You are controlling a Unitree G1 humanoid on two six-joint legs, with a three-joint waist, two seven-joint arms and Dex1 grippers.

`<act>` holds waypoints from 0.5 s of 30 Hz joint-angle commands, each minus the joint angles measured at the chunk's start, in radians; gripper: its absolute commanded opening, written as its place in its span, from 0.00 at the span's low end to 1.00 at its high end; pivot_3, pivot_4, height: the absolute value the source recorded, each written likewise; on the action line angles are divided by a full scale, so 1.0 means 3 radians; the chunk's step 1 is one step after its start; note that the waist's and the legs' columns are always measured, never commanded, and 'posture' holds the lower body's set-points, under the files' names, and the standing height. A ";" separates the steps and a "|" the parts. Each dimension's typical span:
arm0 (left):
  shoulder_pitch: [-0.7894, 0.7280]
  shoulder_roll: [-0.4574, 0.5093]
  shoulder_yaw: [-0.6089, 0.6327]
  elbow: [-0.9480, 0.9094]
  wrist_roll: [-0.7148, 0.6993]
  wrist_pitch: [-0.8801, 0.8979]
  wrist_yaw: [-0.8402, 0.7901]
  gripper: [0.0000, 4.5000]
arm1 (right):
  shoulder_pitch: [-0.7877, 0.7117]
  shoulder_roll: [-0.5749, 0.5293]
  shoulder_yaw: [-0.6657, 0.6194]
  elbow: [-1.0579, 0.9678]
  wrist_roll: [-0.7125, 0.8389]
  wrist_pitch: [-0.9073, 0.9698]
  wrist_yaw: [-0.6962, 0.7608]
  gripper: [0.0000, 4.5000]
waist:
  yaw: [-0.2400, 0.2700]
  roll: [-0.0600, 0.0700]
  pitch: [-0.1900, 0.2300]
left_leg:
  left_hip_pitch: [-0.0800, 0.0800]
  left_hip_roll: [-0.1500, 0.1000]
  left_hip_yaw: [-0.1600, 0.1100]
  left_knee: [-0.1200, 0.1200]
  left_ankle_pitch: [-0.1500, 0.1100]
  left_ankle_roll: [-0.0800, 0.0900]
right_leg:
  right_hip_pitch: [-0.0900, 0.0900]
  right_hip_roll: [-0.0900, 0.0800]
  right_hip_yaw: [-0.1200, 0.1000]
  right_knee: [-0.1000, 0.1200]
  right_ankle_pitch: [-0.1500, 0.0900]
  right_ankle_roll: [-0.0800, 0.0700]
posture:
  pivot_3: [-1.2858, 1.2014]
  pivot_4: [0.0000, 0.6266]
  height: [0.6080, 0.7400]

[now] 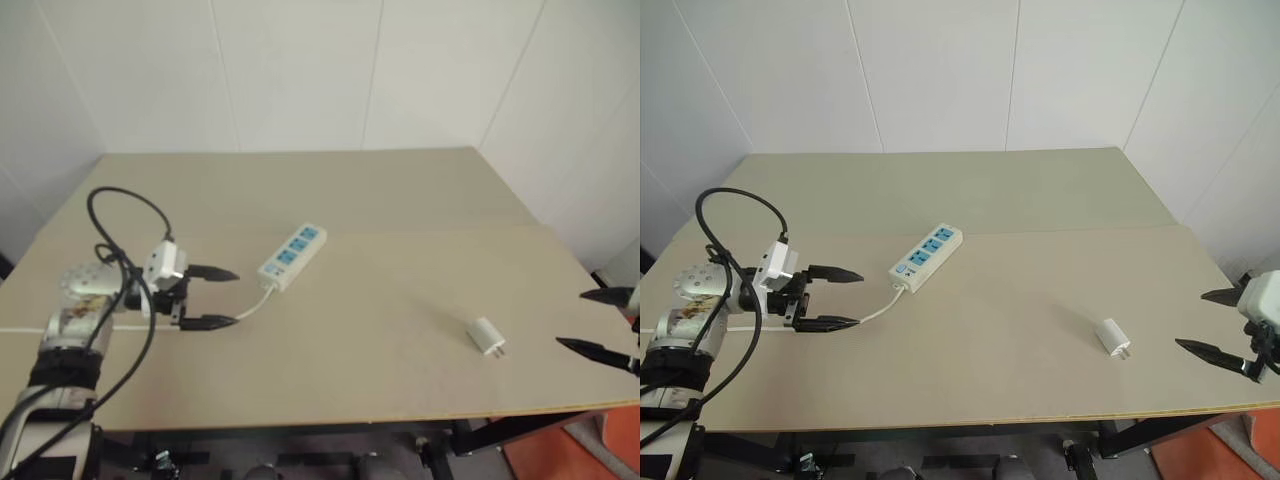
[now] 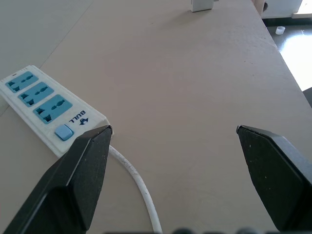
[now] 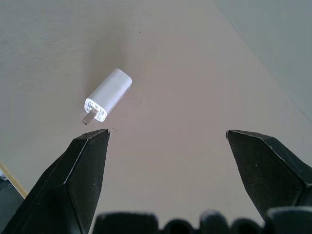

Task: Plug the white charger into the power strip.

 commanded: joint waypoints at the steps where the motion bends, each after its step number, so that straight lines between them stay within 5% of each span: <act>1: -0.0233 0.0117 -0.0083 0.0157 -0.0059 -0.0038 -0.0030 0.99 | 0.0005 0.0015 -0.0193 -0.0179 0.0046 0.0075 -0.0074 1.00 | 0.0000 0.0000 0.0000 | 0.0000 0.0000 -0.0001 0.0000 0.0000 0.0000 | 0.0000 0.0000 0.0000 0.0000 0.0000 0.0000 | 0.52 0.24 1.00; 9: -0.0637 0.0535 -0.0812 0.0442 -0.0486 0.0106 -0.0030 0.99 | 0.0023 0.0002 -0.0323 -0.0501 0.0187 0.0470 -0.0081 1.00 | -0.0004 -0.0001 0.0001 | -0.0009 0.0000 -0.0001 0.0001 0.0000 0.0000 | -0.0009 0.0000 0.0000 0.0003 -0.0001 0.0001 | 0.52 0.24 1.00; 15: -0.1005 0.0341 -0.0954 0.0955 -0.0405 -0.0203 -0.0016 0.99 | 0.0073 0.0091 -0.0295 -0.0619 0.0143 0.0466 -0.0148 1.00 | 0.0014 -0.0001 0.0001 | -0.0004 -0.0002 -0.0001 0.0004 0.0000 0.0000 | -0.0001 0.0000 -0.0001 0.0001 -0.0002 0.0003 | 0.52 0.24 1.00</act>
